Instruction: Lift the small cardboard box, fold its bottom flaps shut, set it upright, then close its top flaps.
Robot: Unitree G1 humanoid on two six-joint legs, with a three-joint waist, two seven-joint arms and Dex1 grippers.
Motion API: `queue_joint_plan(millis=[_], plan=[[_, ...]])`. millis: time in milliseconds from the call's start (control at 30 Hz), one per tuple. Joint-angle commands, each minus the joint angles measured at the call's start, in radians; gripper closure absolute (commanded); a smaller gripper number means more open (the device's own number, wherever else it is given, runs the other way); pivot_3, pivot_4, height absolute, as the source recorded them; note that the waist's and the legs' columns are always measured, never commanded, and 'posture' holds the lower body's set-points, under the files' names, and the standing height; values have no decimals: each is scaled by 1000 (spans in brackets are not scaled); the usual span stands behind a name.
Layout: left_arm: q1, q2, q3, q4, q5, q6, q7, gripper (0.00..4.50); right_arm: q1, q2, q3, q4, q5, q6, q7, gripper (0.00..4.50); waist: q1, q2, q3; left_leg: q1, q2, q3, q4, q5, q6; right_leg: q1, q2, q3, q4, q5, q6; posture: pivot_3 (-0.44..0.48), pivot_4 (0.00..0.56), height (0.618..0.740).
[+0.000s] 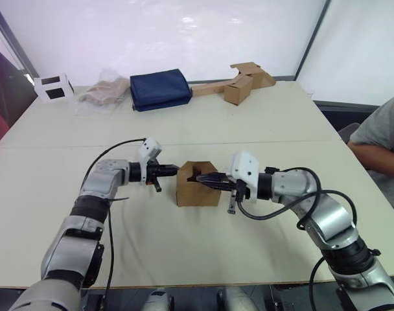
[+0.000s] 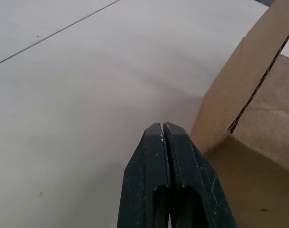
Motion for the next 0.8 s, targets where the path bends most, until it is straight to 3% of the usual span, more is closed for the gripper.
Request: queue_joint_plan(millis=[33, 533, 700, 800], plan=[[-30, -15, 12, 24, 5, -25, -22, 4466, -12, 0, 17, 43, -46, -62, 15, 4500, 0, 0, 0, 0, 0, 0, 0, 0, 0, 0, 0, 0, 0, 0, 0, 0, 150, 740], [-12, -25, 26, -15, 16, -9, -14, 4466, -21, 82, 54, 175, -108, -134, 26, 4500, 0, 0, 0, 0, 0, 0, 0, 0, 0, 0, 0, 0, 0, 0, 0, 0, 150, 740], [-9, 68, 71, -85, 9, 13, 4, 4466, -23, 105, 43, 189, -99, -123, 25, 4500, -10, 0, 0, 0, 0, 0, 0, 0, 0, 0, 0, 0, 1, 0, 0, 0, 150, 740], [70, 151, 88, -304, -54, 130, -34, 4466, -28, 115, 35, 194, -89, -115, 29, 4500, -20, 0, 0, 0, 0, -1, -1, 0, 0, -1, 0, 0, 2, 0, 0, 0, 150, 740]])
